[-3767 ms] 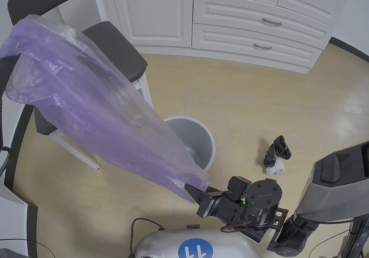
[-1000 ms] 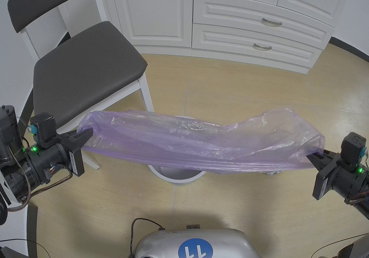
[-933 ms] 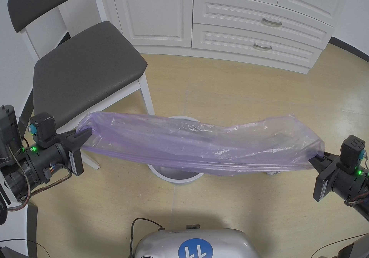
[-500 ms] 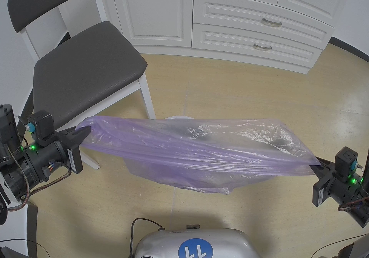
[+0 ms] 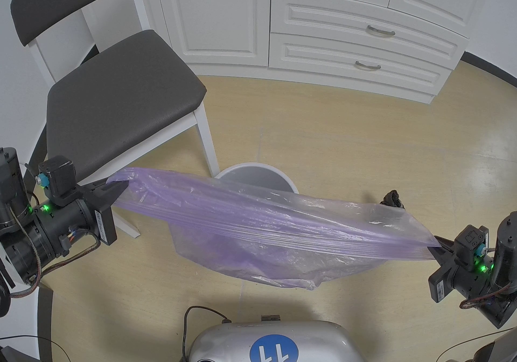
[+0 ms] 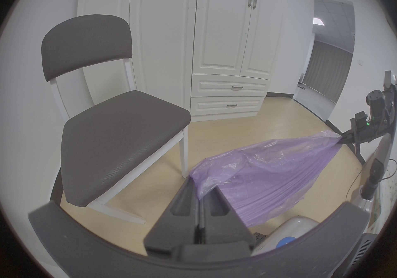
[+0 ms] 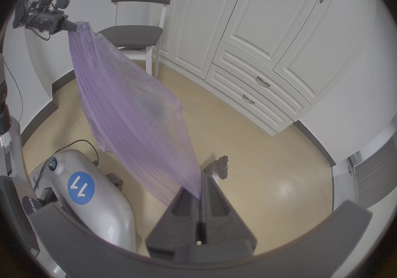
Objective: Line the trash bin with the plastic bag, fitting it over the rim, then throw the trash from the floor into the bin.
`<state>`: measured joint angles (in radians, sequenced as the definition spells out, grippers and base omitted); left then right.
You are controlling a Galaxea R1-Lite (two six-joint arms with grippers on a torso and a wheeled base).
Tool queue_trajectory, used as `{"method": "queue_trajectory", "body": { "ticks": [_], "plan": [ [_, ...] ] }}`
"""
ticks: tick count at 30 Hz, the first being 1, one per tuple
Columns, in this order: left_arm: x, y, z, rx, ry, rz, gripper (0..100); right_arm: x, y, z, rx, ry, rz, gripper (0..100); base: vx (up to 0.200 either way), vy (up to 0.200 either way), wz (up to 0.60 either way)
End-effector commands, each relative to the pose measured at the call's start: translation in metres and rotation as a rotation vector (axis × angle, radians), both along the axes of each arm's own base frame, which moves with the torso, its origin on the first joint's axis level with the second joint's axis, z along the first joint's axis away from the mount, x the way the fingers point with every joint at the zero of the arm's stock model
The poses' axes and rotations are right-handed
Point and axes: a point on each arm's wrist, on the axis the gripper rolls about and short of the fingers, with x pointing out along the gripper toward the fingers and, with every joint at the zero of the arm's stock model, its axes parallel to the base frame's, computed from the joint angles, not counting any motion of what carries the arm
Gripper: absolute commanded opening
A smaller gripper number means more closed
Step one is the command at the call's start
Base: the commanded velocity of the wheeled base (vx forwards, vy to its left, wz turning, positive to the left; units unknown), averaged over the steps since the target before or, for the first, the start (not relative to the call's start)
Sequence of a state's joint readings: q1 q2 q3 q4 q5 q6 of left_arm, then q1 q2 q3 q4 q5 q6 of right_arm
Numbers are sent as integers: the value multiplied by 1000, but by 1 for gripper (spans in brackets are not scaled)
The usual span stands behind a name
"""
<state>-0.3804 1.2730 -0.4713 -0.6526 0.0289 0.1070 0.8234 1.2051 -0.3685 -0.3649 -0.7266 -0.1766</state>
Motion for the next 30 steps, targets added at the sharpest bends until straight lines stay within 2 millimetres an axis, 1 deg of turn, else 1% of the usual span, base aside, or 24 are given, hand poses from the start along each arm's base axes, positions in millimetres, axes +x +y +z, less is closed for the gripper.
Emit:
{"method": "queue_trajectory", "body": {
  "ticks": [1,4,7,9,11,14,15,16,17,19,20,23,26,30],
  "plan": [
    [-1,0,1,-1,-3,2,0,-1,-1,-1,-1,0,0,0,0,0,0],
    [-1,0,2,-3,-9,0,0,-1,-1,0,4,-3,1,0,0,0,0],
    [-7,1,7,-14,-38,-6,0,-2,-1,0,8,0,12,0,0,0,0],
    [-14,0,13,-29,-63,-24,0,-1,-1,-1,6,3,14,0,0,0,0],
    [-25,-2,22,-55,-105,-59,0,-1,0,-3,2,15,24,0,0,0,0],
    [-38,-1,33,-88,-160,-91,0,0,2,-5,17,40,73,0,0,0,0],
    [-38,-1,33,-88,-160,-91,0,0,2,-5,17,40,73,0,0,0,0],
    [-47,-1,42,-117,-200,-118,0,1,5,-5,43,63,125,0,0,0,0],
    [-48,-1,43,-123,-204,-123,0,1,5,-5,49,65,132,0,0,0,0],
    [-59,-3,52,-191,-226,-171,0,2,10,-4,161,123,221,0,0,0,0],
    [-63,-4,56,-213,-235,-190,0,3,13,-2,222,150,259,0,0,0,0],
    [-69,-5,63,-250,-252,-212,0,8,20,-1,333,223,320,0,0,0,0],
    [-70,-4,69,-276,-266,-189,0,17,25,-3,378,264,297,0,0,0,0],
    [-70,-4,73,-304,-271,-182,0,23,28,-8,375,291,275,0,0,0,0]
  ]
}}
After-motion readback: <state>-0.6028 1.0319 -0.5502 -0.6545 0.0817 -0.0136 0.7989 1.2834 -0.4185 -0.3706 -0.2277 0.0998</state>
